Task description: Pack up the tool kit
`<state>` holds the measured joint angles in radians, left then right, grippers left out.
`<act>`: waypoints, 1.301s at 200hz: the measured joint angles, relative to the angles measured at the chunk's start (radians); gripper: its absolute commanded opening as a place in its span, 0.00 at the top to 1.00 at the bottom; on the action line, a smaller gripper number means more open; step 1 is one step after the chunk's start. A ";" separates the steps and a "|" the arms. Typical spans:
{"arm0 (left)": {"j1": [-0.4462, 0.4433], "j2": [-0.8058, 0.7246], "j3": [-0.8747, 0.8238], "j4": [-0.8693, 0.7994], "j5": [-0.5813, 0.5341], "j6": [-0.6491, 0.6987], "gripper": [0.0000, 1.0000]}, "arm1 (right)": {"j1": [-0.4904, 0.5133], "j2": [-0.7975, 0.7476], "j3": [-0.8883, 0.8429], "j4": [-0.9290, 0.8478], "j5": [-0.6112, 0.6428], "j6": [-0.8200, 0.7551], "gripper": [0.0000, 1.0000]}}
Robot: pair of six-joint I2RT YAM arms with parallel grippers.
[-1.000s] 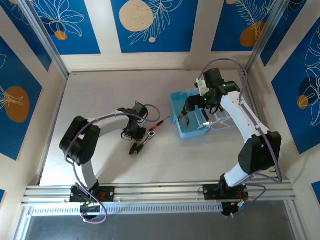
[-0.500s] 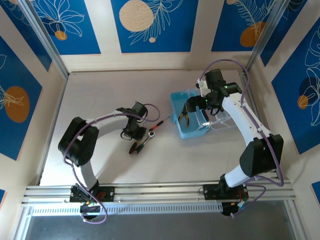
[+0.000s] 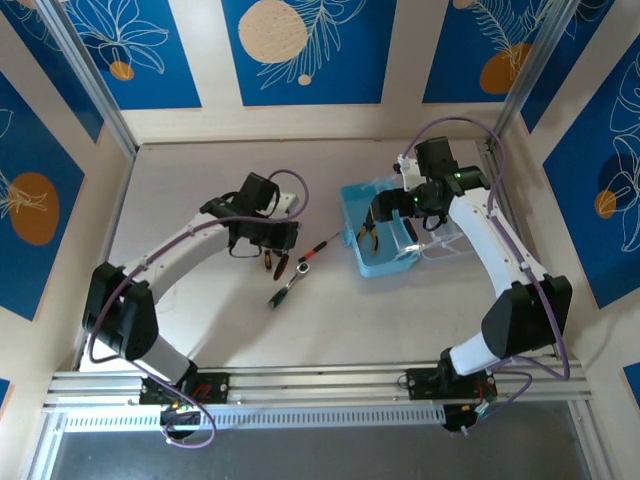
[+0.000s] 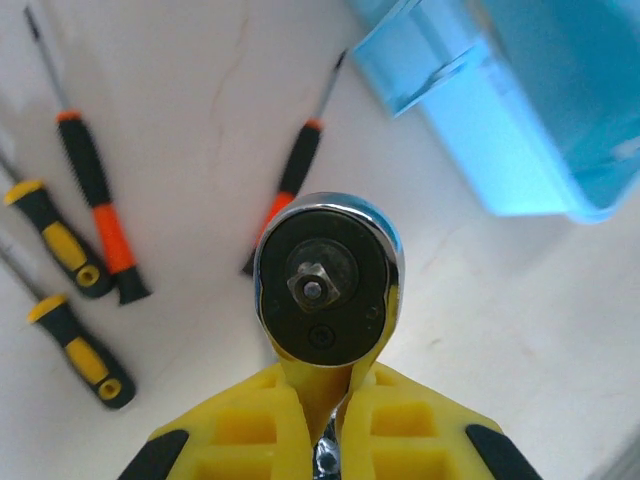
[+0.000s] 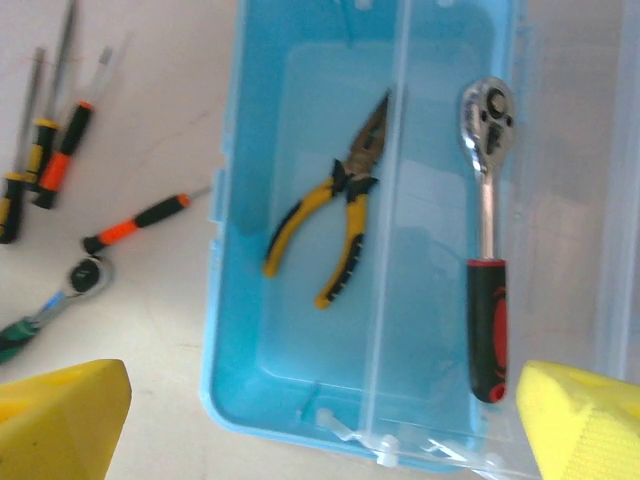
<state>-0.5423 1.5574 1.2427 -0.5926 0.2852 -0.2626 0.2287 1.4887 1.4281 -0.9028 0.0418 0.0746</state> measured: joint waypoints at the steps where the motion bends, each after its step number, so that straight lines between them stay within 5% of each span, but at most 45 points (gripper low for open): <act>1: 0.001 -0.001 0.000 0.003 0.004 -0.002 1.00 | 0.000 -0.002 0.000 0.003 -0.006 0.002 0.01; 66: 0.037 0.052 0.050 0.386 0.315 -0.259 1.00 | 0.118 -0.051 -0.056 0.201 -0.254 0.102 0.00; 127: 0.037 0.141 0.066 0.682 0.426 -0.478 1.00 | 0.214 0.006 -0.069 0.356 -0.302 0.198 0.24; 153: 0.037 0.142 0.066 0.736 0.440 -0.517 1.00 | 0.233 0.050 -0.069 0.383 -0.304 0.218 0.41; 199: 0.040 0.142 0.066 0.768 0.448 -0.526 1.00 | 0.264 0.084 -0.063 0.417 -0.296 0.266 1.00; 213: 0.040 0.145 0.066 0.784 0.442 -0.520 1.00 | 0.258 0.084 -0.061 0.422 -0.297 0.272 1.00; 227: 0.040 0.146 0.066 0.779 0.439 -0.513 0.80 | 0.258 0.084 -0.061 0.418 -0.290 0.275 1.00; 246: 0.040 0.146 0.067 0.752 0.431 -0.480 0.33 | 0.253 0.083 -0.061 0.402 -0.284 0.266 1.00; 260: 0.045 0.145 0.074 0.690 0.402 -0.438 0.10 | 0.230 0.078 -0.061 0.372 -0.272 0.248 1.00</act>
<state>-0.4969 1.7023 1.3170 0.0978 0.6872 -0.7006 0.4587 1.5665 1.3670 -0.5308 -0.2298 0.3229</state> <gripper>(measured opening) 0.671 0.132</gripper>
